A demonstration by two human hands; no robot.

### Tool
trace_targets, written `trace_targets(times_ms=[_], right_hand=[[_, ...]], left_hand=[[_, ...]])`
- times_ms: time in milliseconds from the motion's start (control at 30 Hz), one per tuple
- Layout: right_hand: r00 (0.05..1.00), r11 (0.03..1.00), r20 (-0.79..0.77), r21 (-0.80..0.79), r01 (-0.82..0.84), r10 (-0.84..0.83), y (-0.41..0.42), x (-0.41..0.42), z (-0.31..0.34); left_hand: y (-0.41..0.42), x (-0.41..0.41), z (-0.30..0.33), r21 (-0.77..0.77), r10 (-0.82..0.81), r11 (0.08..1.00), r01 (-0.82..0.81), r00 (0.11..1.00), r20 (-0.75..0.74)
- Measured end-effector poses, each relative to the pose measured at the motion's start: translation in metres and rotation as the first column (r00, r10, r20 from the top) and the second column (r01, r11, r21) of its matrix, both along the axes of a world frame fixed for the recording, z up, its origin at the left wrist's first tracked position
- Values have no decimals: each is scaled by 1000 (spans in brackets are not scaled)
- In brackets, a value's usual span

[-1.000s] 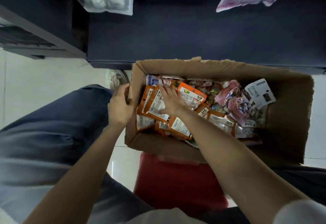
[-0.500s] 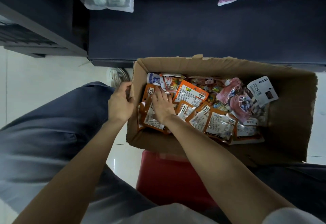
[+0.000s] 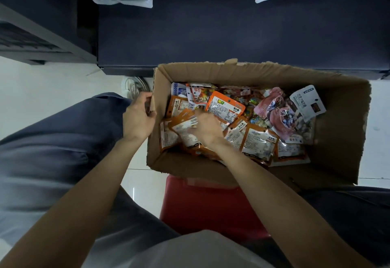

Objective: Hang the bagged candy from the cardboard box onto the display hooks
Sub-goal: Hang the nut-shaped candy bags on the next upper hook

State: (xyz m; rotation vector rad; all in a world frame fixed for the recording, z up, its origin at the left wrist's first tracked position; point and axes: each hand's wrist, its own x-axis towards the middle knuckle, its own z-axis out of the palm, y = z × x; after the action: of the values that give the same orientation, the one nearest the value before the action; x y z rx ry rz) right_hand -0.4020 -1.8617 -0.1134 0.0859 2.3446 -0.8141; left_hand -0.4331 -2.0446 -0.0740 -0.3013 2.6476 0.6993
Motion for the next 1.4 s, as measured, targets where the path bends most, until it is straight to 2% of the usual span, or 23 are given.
trace_targets(times_ms=[100,167,233,333,400,500,600,700,800,867,967,1033,1167,1267,1333,1400], right_hand=[[974,976,63,39,214,-216,49,4,3],[975,964,65,177,200,-214,80,11,-9],[975,938,134,325,124,-176,103,19,-25],[942,945,263,302,124,-207,116,30,-39],[947,947,249,296,126,-203,115,34,-42],[992,934,85,353,56,-92,111,38,-37],[984,956,-41,231,180,-175,108,42,-21],[922,924,-170,108,368,-348,108,45,9],[807,839,-302,41,543,-508,115,47,47],[692,761,-354,-97,642,-629,121,49,70],[534,617,-317,-300,727,-784,132,48,103],[481,545,-256,-388,743,-839,139,48,120],[407,434,-179,-548,715,-896,145,55,139],[439,486,-233,-584,650,-868,142,57,154],[533,549,-232,-610,572,-814,141,55,165],[606,536,-155,-666,518,-780,137,52,174]], left_hand=[[4,0,2,-58,-7,998,7,1000,-2],[7,1,5,-132,-19,991,22,1000,19],[11,0,8,-202,-42,978,53,997,59],[19,2,17,-231,-63,970,80,995,78],[26,8,23,-249,-94,964,90,996,-4],[37,22,33,-228,-170,966,125,967,-191],[57,34,42,-61,-221,975,212,947,-234],[81,43,48,26,-283,956,291,943,-175],[101,46,48,205,-222,953,223,975,-30],[114,46,53,324,-194,932,164,979,61],[133,43,70,484,-90,874,-24,973,212],[144,43,82,559,-13,813,-165,954,301],[154,42,108,641,-12,734,-225,939,344],[155,40,124,663,-113,746,-64,969,222],[153,35,134,690,-173,723,38,977,127],[149,29,141,715,-217,697,50,965,144]])
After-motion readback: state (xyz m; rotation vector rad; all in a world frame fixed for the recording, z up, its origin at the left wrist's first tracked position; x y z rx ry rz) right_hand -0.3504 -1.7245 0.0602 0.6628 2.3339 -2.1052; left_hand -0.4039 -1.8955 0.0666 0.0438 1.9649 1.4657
